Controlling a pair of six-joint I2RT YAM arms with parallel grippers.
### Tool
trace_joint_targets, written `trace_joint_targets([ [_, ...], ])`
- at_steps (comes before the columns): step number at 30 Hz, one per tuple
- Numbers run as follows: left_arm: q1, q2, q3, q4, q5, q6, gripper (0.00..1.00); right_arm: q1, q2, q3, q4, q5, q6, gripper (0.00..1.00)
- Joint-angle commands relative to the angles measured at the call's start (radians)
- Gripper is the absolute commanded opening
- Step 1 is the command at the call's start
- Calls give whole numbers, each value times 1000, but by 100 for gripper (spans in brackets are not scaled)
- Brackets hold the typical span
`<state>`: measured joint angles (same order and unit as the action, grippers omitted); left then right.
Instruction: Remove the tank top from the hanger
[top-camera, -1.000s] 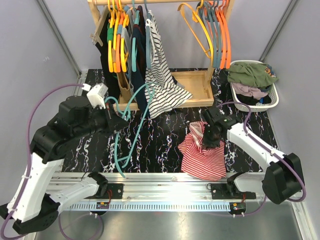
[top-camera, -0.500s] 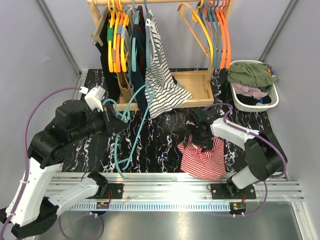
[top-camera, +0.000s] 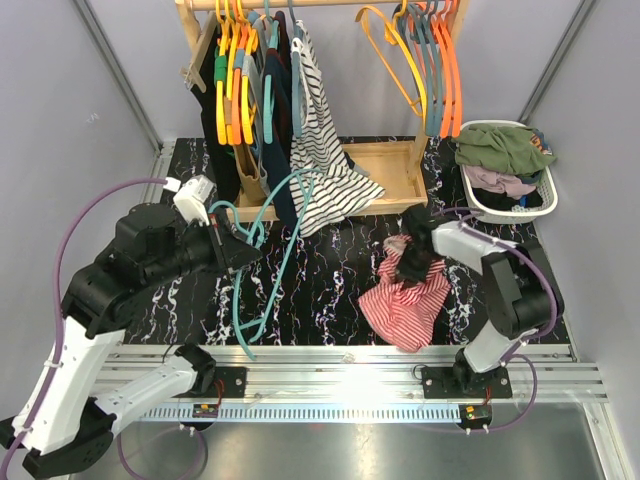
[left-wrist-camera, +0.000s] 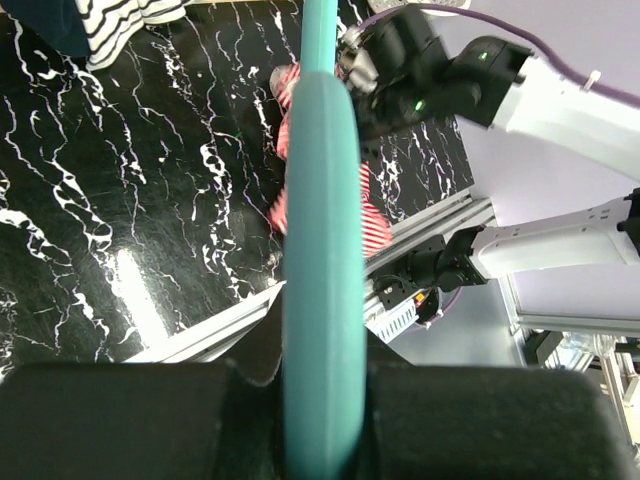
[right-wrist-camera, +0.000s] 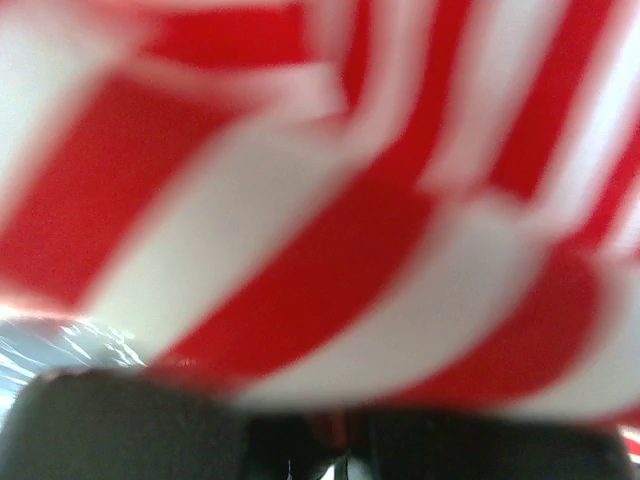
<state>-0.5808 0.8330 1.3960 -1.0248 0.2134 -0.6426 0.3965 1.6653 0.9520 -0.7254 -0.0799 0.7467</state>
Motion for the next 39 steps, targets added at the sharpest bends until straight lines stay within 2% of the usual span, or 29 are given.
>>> trace_joint_targets([
  [1,4,-20,-8,77,40,-12,0,-175,-42,-15,138,37,4,0],
  [2,4,-23,-12,78,44,-12,0,-259,-68,8,120,48,-10,0],
  [5,4,-35,-34,95,55,-23,0,-382,-180,147,54,74,-59,0],
  [6,3,-38,-37,106,60,-25,0,-474,-188,251,46,74,-72,0],
  [7,4,-40,-38,114,61,-28,0,-502,-184,319,12,74,-99,0],
  [8,4,-40,-41,121,64,-29,0,-522,-124,411,-49,157,-109,0],
  [9,4,-40,-43,133,69,-32,0,-547,-86,583,-98,184,-115,0],
  [11,4,-31,-42,140,75,-34,0,-567,-27,706,-121,177,-135,0],
  [13,6,-14,-25,135,84,-28,0,-585,60,896,-112,180,-162,0],
  [14,6,-8,-11,131,84,-23,0,-587,124,965,-120,263,-162,0],
  [15,6,-3,-9,124,78,-23,0,-590,161,1096,-111,287,-182,0],
  [17,6,-5,-6,129,81,-28,0,-596,244,1249,-129,359,-254,0],
  [18,6,-9,-12,138,81,-32,0,-597,331,1384,-156,382,-273,0],
  [21,7,-23,-35,155,73,-49,0,-628,507,1607,-288,416,-279,0],
  [23,7,-28,-51,163,67,-64,0,-651,577,1610,-315,424,-277,0],
  [26,7,-48,-104,216,83,-92,0,-665,603,1411,-249,436,-262,0],
  [27,7,-52,-118,244,96,-98,0,-682,620,1327,-226,408,-257,0],
  [28,7,-52,-127,252,103,-103,0,-688,646,1312,-220,349,-260,0],
  [32,9,-41,-156,275,122,-121,0,-696,885,1447,-368,253,-279,0],
  [34,9,-43,-164,292,127,-127,0,-696,941,1560,-440,215,-294,0],
  [36,9,-48,-173,301,127,-132,0,-696,958,1611,-457,210,-300,6],
  [39,9,-52,-189,318,136,-141,0,-699,892,1604,-433,213,-293,32],
])
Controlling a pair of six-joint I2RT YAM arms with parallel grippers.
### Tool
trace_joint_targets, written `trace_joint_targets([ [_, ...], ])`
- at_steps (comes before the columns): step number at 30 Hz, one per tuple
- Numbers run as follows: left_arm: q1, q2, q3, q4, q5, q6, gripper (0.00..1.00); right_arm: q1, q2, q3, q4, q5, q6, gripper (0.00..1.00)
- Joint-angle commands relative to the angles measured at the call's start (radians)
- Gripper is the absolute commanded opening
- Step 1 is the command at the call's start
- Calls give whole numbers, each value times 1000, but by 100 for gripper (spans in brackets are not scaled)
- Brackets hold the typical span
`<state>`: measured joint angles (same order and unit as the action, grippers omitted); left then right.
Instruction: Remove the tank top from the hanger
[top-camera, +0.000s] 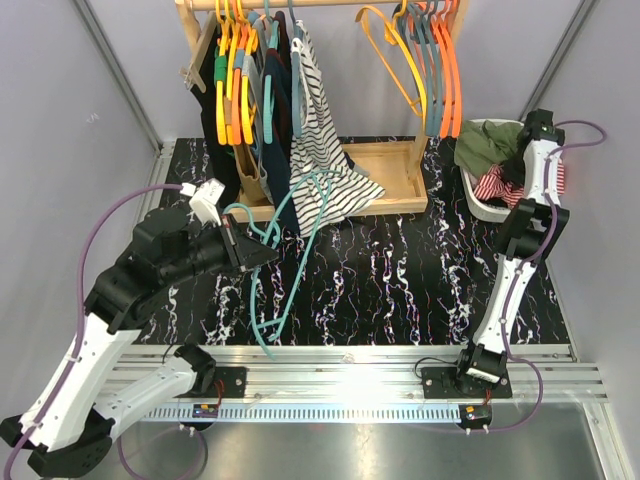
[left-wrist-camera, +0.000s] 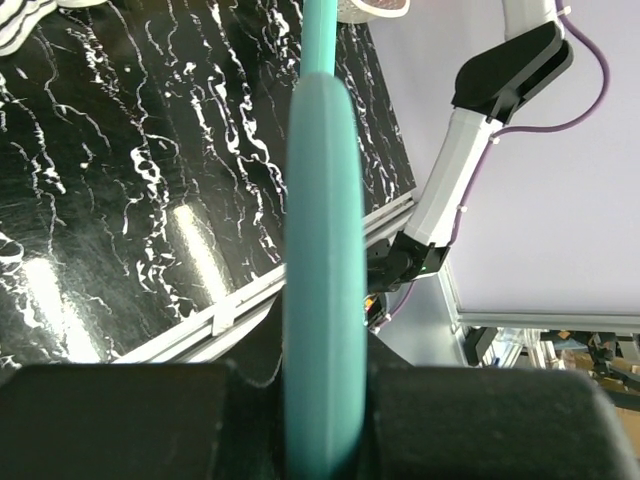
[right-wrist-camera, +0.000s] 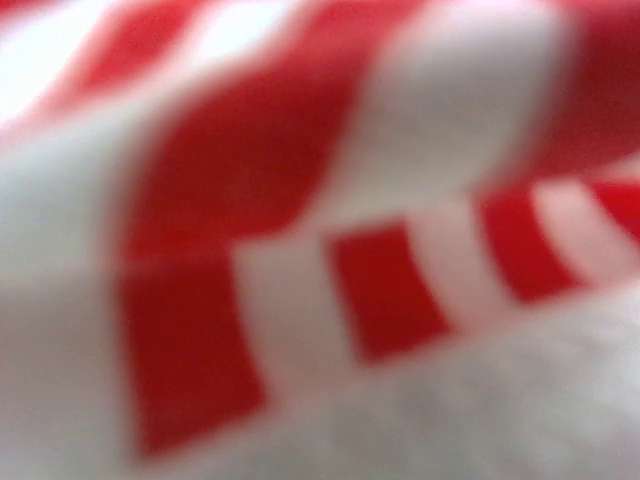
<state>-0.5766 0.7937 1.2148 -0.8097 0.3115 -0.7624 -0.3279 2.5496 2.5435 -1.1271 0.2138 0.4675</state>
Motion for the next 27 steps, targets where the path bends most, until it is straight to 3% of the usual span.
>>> trace_joint_targets([
  [1,4,-14,-14,107,43,-25,0,23,-12,15,-30,-93,-10,43],
  [4,4,-22,-29,139,55,-41,0,20,-113,32,-36,-113,-10,70],
  [5,4,-22,-29,147,60,-44,0,17,-179,35,-37,-114,-12,89],
  [6,4,-19,-29,161,69,-46,0,16,-215,31,-33,-117,-10,99],
  [12,4,12,-5,162,109,-14,0,-6,-491,-49,-25,-165,19,100],
  [18,4,47,12,156,158,29,0,-17,-791,-256,16,-191,78,100],
  [22,6,90,20,168,234,61,0,-17,-1012,-449,101,-373,146,100],
  [27,11,194,66,152,385,112,0,-14,-1270,-614,110,-445,212,100],
])
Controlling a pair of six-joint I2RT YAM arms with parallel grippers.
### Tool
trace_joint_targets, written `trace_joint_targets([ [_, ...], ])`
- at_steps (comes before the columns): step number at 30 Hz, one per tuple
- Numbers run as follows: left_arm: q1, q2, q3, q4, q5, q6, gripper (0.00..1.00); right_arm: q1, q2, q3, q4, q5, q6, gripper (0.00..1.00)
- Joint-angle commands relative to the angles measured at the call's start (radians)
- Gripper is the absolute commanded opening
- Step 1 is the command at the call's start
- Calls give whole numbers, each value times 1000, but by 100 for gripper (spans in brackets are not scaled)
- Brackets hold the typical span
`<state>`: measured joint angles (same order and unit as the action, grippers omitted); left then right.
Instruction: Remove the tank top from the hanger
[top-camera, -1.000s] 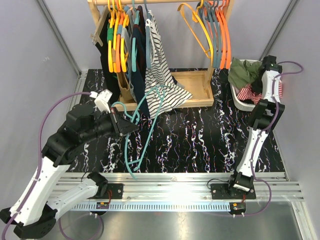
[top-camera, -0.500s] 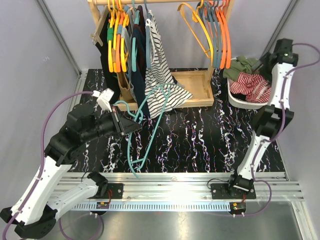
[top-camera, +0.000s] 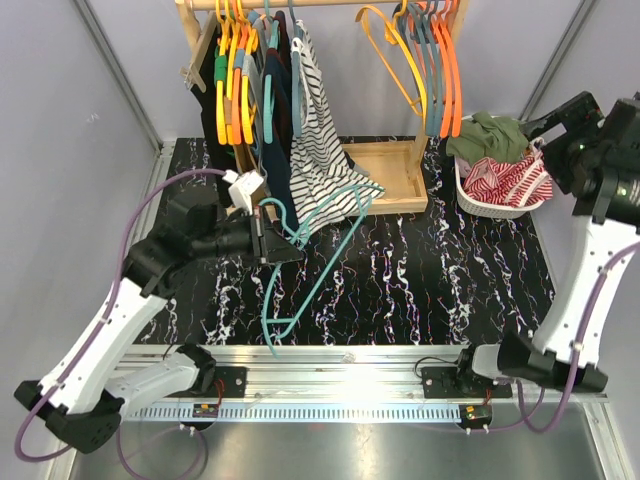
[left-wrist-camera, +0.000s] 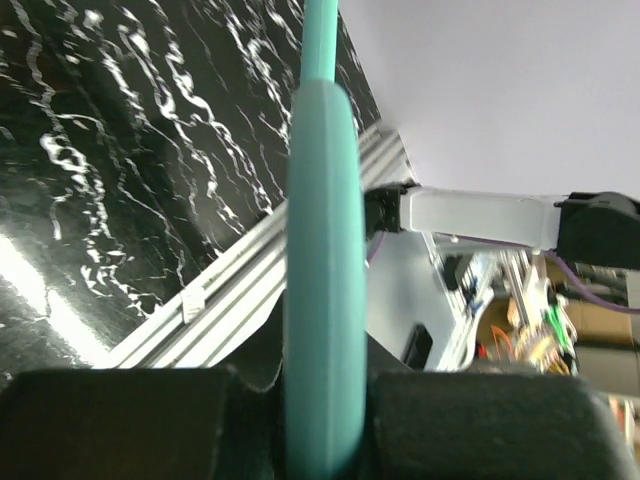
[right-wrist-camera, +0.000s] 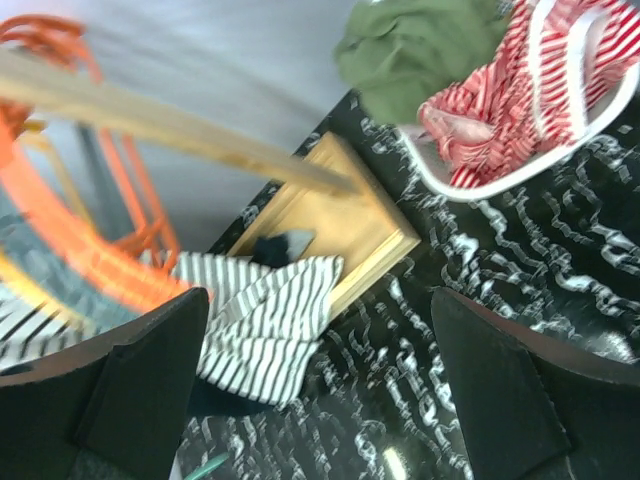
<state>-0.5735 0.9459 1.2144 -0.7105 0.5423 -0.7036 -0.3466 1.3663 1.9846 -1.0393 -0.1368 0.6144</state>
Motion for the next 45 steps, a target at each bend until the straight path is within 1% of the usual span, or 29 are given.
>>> trace_joint_targets([
  [1,9,57,82,51,175,59,0,9,-113,-69,15,-99,74,100],
  [3,11,89,94,40,234,70,0,21,-183,-125,-1,-110,91,100],
  [6,12,94,108,13,289,87,0,38,-269,-231,13,-147,102,100],
  [9,14,73,93,-30,347,104,0,69,-332,-367,90,-301,91,100],
  [10,14,67,74,-46,370,107,0,77,-348,-407,116,-416,100,100],
  [11,14,51,62,-76,390,111,0,83,-378,-499,143,-478,111,100],
  [12,14,41,51,-95,421,115,0,102,-400,-553,218,-597,146,100],
  [13,14,28,31,-115,432,121,0,110,-424,-607,261,-642,169,100],
  [14,14,1,24,-151,442,137,0,118,-481,-698,295,-674,186,100],
  [15,14,-15,16,-170,455,144,0,130,-510,-739,359,-702,203,100],
  [17,14,-64,-21,-193,478,156,0,184,-574,-832,433,-780,211,100],
  [20,14,-126,-98,-193,533,159,0,262,-613,-888,472,-880,167,100],
  [22,14,-148,-145,-198,536,164,0,297,-613,-888,476,-934,130,100],
  [24,14,-163,-159,-193,550,161,0,372,-595,-883,516,-983,105,100],
  [25,14,-168,-159,-191,558,167,0,394,-564,-874,515,-1026,81,100],
  [26,14,-173,-158,-184,571,173,0,452,-549,-856,493,-1044,55,100],
  [27,14,-171,-154,-187,574,180,0,477,-532,-843,470,-1073,-2,100],
  [28,14,-168,-148,-191,578,190,0,501,-517,-828,432,-1066,-49,100],
  [29,14,-165,-147,-179,585,191,0,529,-489,-787,323,-1049,-106,100],
  [30,14,-165,-147,-166,593,185,0,564,-472,-761,267,-996,-211,100],
  [32,14,-173,-154,-111,629,150,0,600,-434,-697,161,-942,-286,100],
  [33,14,-176,-159,-97,637,139,0,625,-421,-681,144,-911,-336,100],
  [36,14,-190,-179,-84,659,125,0,661,-378,-644,111,-916,-373,100],
  [38,12,-203,-187,-70,674,118,0,675,-368,-650,94,-902,-399,100],
  [39,11,-209,-197,-64,677,112,0,682,-366,-656,94,-920,-403,100],
  [41,11,-226,-202,-60,667,99,0,709,-363,-673,102,-981,-398,99],
  [42,11,-229,-204,-58,662,96,0,718,-360,-679,108,-1053,-386,98],
  [44,11,-234,-216,-35,659,79,0,750,-366,-708,140,-1122,-363,96],
  [45,11,-234,-219,-29,657,75,0,762,-372,-722,157,-1183,-326,95],
])
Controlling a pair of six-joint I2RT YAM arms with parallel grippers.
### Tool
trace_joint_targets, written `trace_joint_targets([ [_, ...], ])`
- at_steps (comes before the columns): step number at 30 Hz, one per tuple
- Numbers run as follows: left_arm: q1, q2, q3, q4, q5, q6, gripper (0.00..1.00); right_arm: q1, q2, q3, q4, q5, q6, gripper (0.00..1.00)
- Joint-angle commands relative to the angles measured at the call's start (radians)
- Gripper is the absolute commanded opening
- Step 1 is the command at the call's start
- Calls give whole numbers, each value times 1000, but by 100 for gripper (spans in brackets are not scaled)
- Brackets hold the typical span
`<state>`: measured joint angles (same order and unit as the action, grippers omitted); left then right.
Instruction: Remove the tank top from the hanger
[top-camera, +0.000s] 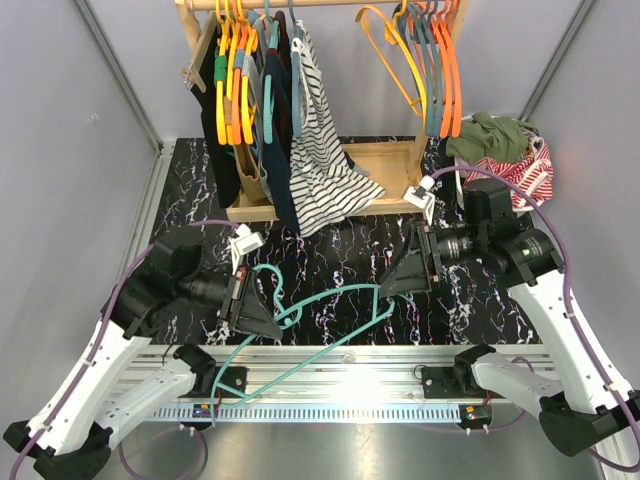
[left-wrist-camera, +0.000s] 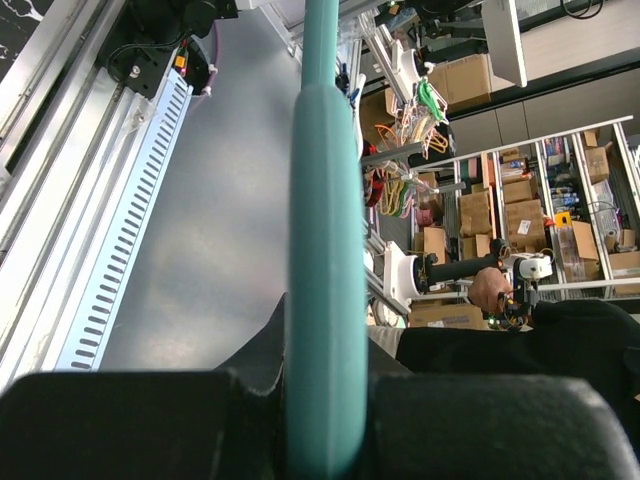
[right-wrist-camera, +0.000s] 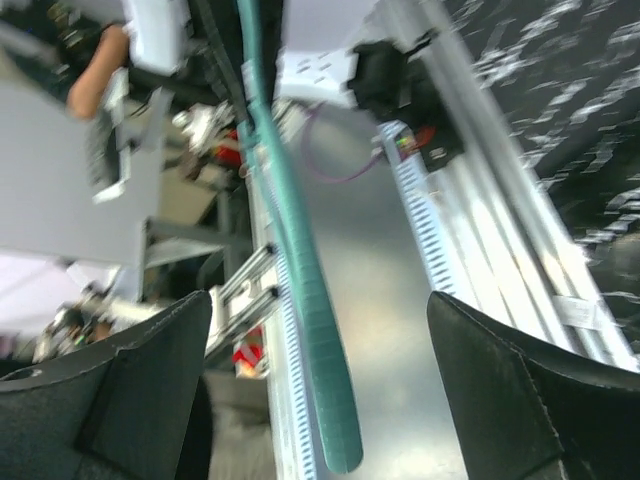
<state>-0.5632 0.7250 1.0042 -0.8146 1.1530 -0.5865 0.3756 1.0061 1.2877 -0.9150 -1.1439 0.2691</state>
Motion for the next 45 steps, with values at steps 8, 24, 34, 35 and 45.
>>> trace_joint_targets([
  [8,0,14,8,98,62,-53,0,121,-1,-90,85,-235,68,66],
  [24,-18,89,150,-128,-290,114,99,135,-1,10,-19,108,16,0],
  [34,-18,-2,389,-387,-1282,111,99,135,-70,254,-281,926,-37,0],
  [35,-18,-16,384,-383,-1330,105,99,135,-76,263,-274,947,-44,0],
  [45,-18,-119,237,-279,-1256,51,99,135,-81,344,161,1137,-159,0],
])
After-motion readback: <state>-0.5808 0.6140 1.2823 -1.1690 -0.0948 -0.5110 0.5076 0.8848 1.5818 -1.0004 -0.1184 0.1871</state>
